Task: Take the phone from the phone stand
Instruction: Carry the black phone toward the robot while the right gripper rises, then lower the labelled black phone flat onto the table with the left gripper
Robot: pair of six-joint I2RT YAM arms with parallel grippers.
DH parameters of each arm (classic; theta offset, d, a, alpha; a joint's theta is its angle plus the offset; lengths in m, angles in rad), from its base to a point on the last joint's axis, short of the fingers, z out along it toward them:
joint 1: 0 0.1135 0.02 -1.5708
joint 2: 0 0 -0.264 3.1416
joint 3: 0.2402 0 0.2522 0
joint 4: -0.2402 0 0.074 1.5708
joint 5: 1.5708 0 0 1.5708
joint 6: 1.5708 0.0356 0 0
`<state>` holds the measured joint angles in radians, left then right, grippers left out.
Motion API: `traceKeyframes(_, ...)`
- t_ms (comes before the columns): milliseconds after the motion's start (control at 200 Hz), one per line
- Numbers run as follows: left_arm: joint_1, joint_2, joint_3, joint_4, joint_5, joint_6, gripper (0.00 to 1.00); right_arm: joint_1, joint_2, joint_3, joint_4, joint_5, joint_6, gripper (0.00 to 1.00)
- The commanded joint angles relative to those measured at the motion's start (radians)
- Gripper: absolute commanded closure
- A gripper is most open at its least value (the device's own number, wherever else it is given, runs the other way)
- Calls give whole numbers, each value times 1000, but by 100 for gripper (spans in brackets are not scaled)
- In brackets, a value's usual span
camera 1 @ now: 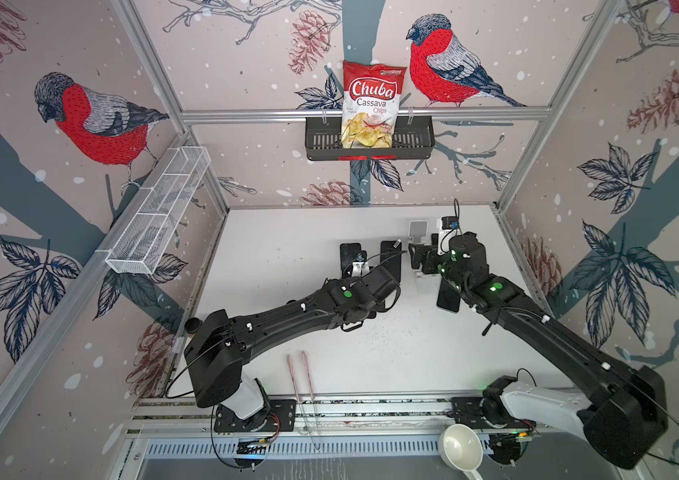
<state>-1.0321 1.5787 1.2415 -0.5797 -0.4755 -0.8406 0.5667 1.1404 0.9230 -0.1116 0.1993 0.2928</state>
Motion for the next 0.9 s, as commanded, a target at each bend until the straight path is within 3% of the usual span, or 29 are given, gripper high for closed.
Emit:
traceKeyframes(0,-20,28,23,-1,-3,-23,46,-7,-33,-13,27,14,14,6)
traceKeyframes(335,-68,175,118,-41,69,-55,45,-14,-28,3,43,54,15,3)
traceKeyframes(550,-75,262,153,-39,194,-64,46,-19,-32,4,43,81,3,1)
traceKeyframes(896,-77,356,211,-158,241,-77,46,-37,-58,-12,51,78,0,1)
